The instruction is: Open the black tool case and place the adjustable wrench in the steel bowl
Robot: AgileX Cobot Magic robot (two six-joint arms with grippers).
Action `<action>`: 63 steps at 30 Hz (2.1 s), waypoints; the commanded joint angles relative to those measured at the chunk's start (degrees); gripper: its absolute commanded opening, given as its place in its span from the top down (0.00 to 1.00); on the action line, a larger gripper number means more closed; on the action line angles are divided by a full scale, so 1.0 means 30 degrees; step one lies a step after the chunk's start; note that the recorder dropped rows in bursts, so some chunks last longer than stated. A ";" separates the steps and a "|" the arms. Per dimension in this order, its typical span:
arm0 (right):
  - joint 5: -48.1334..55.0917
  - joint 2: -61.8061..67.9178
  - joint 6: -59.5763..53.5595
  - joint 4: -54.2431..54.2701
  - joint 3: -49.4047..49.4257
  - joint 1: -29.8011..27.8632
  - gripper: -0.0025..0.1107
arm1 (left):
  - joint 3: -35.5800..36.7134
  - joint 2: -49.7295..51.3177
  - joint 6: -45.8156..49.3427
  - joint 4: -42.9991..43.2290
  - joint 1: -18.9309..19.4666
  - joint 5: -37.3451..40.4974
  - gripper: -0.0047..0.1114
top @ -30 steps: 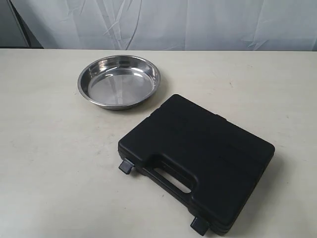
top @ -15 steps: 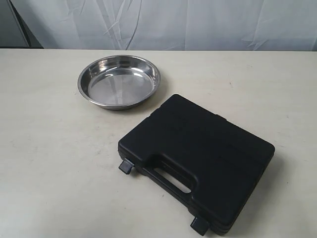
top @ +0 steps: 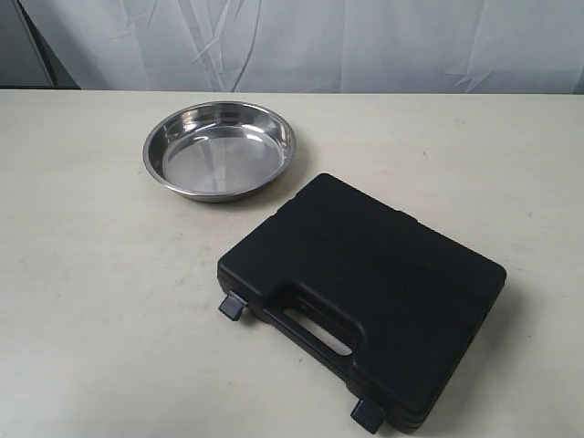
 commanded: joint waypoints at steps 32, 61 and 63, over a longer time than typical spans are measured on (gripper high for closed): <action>1.9252 1.9703 -1.7494 0.6780 -1.8701 -0.0114 0.99 | -0.0039 0.0068 -0.0018 -0.0029 -0.0020 -0.0109 0.96; 1.8078 3.3531 -0.7456 -0.8125 -2.2658 1.6874 0.60 | -0.0039 0.0068 -0.0018 -0.0029 -0.0020 -0.0109 0.96; 1.7609 3.4019 -0.7456 -0.8125 -2.2658 1.7238 0.54 | -0.0039 0.0068 -0.0018 -0.0029 -0.0020 -0.0109 0.96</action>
